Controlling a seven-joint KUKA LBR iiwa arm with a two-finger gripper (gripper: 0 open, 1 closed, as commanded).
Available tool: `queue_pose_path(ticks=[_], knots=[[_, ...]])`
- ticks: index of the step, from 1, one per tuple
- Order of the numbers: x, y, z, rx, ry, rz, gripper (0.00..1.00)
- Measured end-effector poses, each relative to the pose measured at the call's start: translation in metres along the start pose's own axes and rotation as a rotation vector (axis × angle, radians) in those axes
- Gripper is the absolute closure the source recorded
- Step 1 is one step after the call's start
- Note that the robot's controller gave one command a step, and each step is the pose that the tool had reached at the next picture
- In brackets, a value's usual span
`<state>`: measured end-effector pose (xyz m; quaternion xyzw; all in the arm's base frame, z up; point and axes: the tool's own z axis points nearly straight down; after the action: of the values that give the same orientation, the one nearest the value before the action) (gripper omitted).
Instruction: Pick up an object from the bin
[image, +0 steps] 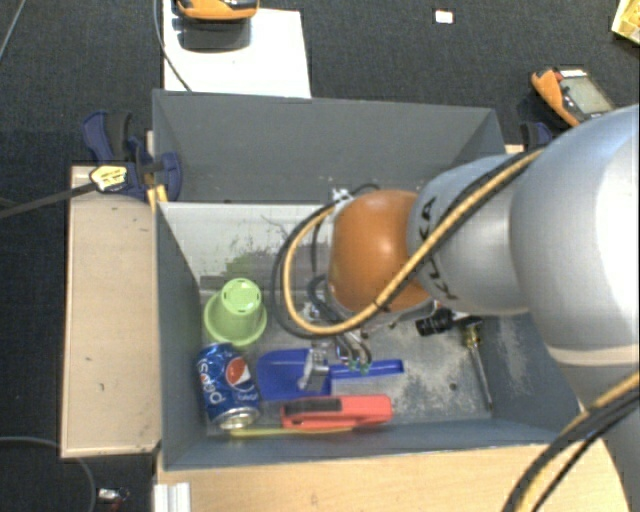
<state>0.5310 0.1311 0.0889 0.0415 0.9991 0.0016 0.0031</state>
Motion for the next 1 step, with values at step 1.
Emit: queue_pose_path(ticks=[1], knots=[[-0.0104, -0.0098, 0.0182, -0.004, -0.005, 0.002, 0.00]])
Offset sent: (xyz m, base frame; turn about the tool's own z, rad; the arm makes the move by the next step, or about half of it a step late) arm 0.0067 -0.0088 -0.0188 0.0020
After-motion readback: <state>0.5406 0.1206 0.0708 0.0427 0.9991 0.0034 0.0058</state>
